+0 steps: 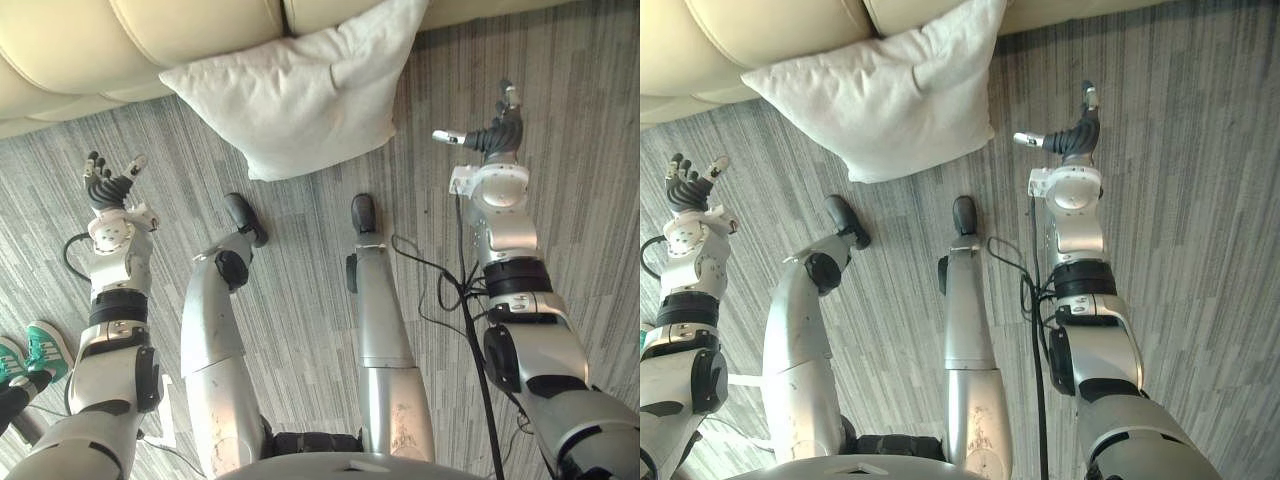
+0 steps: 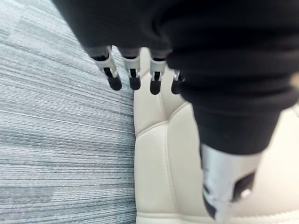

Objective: Pick up cushions and gather them together orderly.

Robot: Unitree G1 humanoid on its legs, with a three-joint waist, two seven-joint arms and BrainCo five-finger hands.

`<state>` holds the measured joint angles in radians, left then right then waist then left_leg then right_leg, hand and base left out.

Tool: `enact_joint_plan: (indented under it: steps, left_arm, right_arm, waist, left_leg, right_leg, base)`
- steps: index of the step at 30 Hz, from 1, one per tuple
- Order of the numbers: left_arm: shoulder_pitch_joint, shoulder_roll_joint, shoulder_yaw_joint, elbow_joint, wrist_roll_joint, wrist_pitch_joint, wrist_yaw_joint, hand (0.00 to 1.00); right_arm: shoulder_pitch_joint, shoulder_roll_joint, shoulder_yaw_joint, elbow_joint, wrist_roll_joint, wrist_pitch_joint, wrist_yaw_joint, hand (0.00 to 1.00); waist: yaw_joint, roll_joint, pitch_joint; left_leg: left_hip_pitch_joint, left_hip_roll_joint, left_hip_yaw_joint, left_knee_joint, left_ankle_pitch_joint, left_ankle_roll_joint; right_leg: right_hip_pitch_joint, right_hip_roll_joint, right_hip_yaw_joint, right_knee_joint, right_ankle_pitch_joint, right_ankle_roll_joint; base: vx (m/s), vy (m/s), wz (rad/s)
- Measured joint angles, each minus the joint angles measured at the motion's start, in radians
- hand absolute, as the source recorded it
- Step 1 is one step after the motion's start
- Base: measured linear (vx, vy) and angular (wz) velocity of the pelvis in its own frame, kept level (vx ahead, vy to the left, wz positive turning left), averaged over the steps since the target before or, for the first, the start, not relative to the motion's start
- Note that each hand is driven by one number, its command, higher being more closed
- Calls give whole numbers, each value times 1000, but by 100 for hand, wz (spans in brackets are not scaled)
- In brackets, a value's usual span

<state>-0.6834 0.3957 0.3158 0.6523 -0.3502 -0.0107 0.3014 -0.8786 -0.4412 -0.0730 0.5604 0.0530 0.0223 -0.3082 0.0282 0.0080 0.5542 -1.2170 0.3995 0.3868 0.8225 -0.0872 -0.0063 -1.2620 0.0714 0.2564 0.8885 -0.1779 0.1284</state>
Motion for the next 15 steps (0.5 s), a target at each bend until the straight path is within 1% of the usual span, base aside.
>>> enact_joint_plan:
  steps: [3, 6, 9, 12, 15]
  left_arm:
    - [-16, 0, -4, -45, 0, 0, 13, 0]
    - [-41, -2, -9, -48, 0, 0, 23, 0]
    - [-64, -3, -29, -54, 0, 1, 26, 0]
    - [-113, -7, -82, -85, -1, 0, 41, 0]
    - [-162, -21, -140, -132, -2, -11, 46, 0]
  right_arm:
    - [-66, -2, 49, 13, 0, 1, -6, 0]
    - [-119, 4, 111, 13, -1, 3, -6, 0]
    - [-171, 30, 142, 13, -2, 3, -8, 0]
    - [-228, 74, 155, 5, -2, 3, -14, 0]
    - [-269, 90, 181, 4, -1, 3, -40, 0]
  waist:
    - [0, 0, 0]
    - [3, 0, 5]
    - [6, 0, 5]
    - [8, 1, 5]
    - [12, 1, 5]
  left_leg:
    - [-87, 7, -2, 34, -3, 8]
    - [-135, 10, 1, 49, -3, 8]
    - [-170, 15, 1, 69, -2, 9]
    - [-211, 19, -5, 88, -4, 13]
    - [-250, 19, -7, 111, -10, 21]
  right_leg:
    - [-93, 3, 5, 40, -1, 0]
    - [-148, 4, 10, 57, 6, 10]
    - [-186, 5, 12, 77, 7, 12]
    - [-223, 6, 10, 92, 15, 22]
    - [-264, 4, 11, 121, 6, 27]
  base:
    - [-48, 35, 2]
    - [-40, 29, 2]
    - [0, 0, 0]
    - [-4, 7, 1]
    - [-17, 24, 8]
